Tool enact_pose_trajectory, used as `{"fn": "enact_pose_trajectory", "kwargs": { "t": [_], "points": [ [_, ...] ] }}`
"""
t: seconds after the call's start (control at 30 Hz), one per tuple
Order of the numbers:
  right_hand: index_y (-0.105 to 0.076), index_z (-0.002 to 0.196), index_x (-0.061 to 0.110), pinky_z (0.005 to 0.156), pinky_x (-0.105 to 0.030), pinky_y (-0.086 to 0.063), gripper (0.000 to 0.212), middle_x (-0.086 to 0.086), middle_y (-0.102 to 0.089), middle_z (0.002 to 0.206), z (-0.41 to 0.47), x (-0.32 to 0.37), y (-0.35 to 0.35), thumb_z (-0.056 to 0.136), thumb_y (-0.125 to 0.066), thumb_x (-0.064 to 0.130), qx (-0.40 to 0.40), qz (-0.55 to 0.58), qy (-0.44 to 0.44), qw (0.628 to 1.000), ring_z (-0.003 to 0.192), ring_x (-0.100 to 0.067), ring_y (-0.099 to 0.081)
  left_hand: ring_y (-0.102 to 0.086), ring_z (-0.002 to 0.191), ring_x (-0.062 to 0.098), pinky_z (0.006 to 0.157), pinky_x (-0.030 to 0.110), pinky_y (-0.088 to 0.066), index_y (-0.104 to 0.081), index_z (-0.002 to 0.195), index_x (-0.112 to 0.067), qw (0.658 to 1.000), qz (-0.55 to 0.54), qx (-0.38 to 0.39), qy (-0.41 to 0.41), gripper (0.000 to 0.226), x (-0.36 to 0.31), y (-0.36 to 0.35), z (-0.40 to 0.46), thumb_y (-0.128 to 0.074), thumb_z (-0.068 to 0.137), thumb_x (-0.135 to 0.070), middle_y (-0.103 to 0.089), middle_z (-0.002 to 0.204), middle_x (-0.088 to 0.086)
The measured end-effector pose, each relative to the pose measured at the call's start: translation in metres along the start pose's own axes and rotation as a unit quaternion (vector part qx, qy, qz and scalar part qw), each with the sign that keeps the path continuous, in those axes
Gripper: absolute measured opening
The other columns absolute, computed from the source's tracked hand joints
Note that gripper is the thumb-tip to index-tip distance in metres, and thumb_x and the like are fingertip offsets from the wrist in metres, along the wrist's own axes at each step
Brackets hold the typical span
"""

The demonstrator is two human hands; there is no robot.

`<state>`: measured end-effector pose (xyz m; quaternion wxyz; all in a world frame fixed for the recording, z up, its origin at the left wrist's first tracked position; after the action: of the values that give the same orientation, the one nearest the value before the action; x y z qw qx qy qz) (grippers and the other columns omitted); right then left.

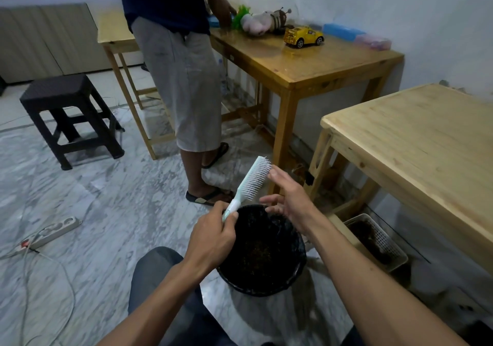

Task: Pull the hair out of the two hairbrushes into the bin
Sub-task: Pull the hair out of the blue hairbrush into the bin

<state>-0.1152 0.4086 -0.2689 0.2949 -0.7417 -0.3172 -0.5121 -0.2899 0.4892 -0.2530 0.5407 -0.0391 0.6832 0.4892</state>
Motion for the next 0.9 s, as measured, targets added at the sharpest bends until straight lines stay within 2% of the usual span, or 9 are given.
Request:
{"fn": "enact_pose_trajectory", "kwargs": {
  "t": [0.07, 0.13, 0.27, 0.33, 0.53, 0.67, 0.73, 0.8, 0.9],
  "points": [
    [-0.055, 0.141, 0.028, 0.062, -0.028, -0.054, 0.041, 0.002, -0.065, 0.127, 0.000, 0.000, -0.006, 0.103, -0.051, 0.046, 0.050, 0.040, 0.003, 0.998, 0.079, -0.018, -0.072, -0.051, 0.054, 0.015, 0.053, 0.040, -0.040, -0.053, 0.087, -0.027, 1.000, -0.014, -0.001, -0.008, 0.014, -0.004, 0.003, 0.000, -0.049, 0.098, -0.034, -0.057, 0.062, 0.000],
    [-0.066, 0.119, 0.016, 0.058, -0.024, -0.052, 0.032, -0.006, -0.071, 0.105, -0.001, -0.002, -0.010, 0.101, -0.057, 0.041, 0.073, 0.076, 0.008, 0.994, 0.069, -0.015, -0.069, -0.053, 0.057, 0.017, 0.057, 0.045, -0.042, -0.055, 0.084, -0.024, 1.000, -0.023, -0.006, -0.013, 0.019, -0.007, 0.007, 0.000, -0.048, 0.092, -0.040, -0.059, 0.063, 0.003],
    [-0.075, 0.086, 0.004, 0.052, -0.020, -0.055, 0.033, -0.006, -0.069, 0.069, 0.003, -0.005, 0.001, 0.078, -0.077, 0.036, -0.004, 0.058, 0.050, 0.997, 0.057, -0.014, -0.062, -0.048, 0.052, 0.011, 0.053, 0.037, -0.036, -0.055, 0.082, -0.024, 1.000, -0.003, -0.018, -0.014, 0.021, -0.003, 0.012, 0.001, -0.047, 0.090, -0.042, -0.053, 0.057, -0.003],
    [-0.076, 0.083, 0.003, 0.050, -0.019, -0.052, 0.029, -0.005, -0.066, 0.063, 0.003, -0.008, 0.009, 0.079, -0.080, 0.031, -0.043, 0.028, 0.061, 0.997, 0.055, -0.014, -0.056, -0.046, 0.049, 0.010, 0.050, 0.029, -0.032, -0.058, 0.086, -0.026, 0.999, 0.022, -0.024, -0.011, 0.016, 0.001, 0.013, 0.002, -0.050, 0.094, -0.037, -0.051, 0.055, -0.005],
    [-0.077, 0.086, 0.004, 0.048, -0.016, -0.045, 0.014, -0.002, -0.064, 0.062, 0.001, -0.019, 0.033, 0.090, -0.073, 0.017, -0.117, 0.100, 0.045, 0.987, 0.052, -0.008, -0.053, -0.051, 0.051, 0.016, 0.048, 0.031, -0.030, -0.058, 0.097, -0.020, 0.989, 0.099, -0.075, 0.083, 0.015, 0.028, 0.017, 0.004, -0.048, 0.099, -0.031, -0.056, 0.059, -0.002],
    [-0.075, 0.105, -0.002, 0.055, -0.017, -0.054, 0.023, -0.010, -0.070, 0.086, -0.005, -0.029, 0.030, 0.097, -0.066, 0.017, -0.077, 0.026, -0.002, 0.997, 0.063, -0.012, -0.061, -0.052, 0.053, 0.016, 0.048, 0.031, -0.030, -0.057, 0.100, -0.022, 0.983, 0.109, -0.094, 0.112, 0.013, 0.036, 0.022, 0.005, -0.048, 0.099, -0.031, -0.058, 0.061, -0.002],
    [-0.065, 0.132, 0.005, 0.061, -0.022, -0.060, 0.033, -0.008, -0.070, 0.122, -0.009, -0.037, 0.016, 0.107, -0.052, 0.021, -0.015, -0.068, -0.059, 0.996, 0.076, -0.017, -0.072, -0.053, 0.053, 0.016, 0.048, 0.031, -0.030, -0.058, 0.100, -0.024, 0.985, 0.105, -0.088, 0.104, 0.013, 0.033, 0.021, 0.005, -0.048, 0.099, -0.032, -0.058, 0.062, -0.002],
    [-0.046, 0.152, 0.016, 0.063, -0.030, -0.063, 0.042, -0.004, -0.051, 0.150, -0.010, -0.045, 0.008, 0.111, -0.040, 0.022, 0.023, -0.118, -0.110, 0.987, 0.088, -0.023, -0.077, -0.052, 0.053, 0.016, 0.048, 0.031, -0.029, -0.059, 0.100, -0.024, 0.986, 0.103, -0.080, 0.099, 0.014, 0.030, 0.018, 0.005, -0.048, 0.099, -0.032, -0.058, 0.063, -0.001],
    [-0.041, 0.157, 0.015, 0.068, -0.032, -0.064, 0.059, -0.008, -0.040, 0.160, -0.003, -0.044, 0.006, 0.102, -0.035, -0.006, 0.020, -0.187, -0.103, 0.977, 0.095, -0.027, -0.077, -0.050, 0.051, 0.016, 0.047, 0.030, -0.027, -0.061, 0.099, -0.022, 0.989, 0.090, -0.073, 0.093, 0.015, 0.027, 0.016, 0.003, -0.049, 0.099, -0.032, -0.057, 0.062, -0.001]
  ]
}}
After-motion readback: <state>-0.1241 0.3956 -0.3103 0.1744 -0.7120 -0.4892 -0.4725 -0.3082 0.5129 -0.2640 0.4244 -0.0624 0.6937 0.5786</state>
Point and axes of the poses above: each hand's wrist, its own z-axis towards the middle knuckle, its own y-axis out of the back of the hand, x = y × z, the point moved 7 cm from there along z, towards the middle knuckle
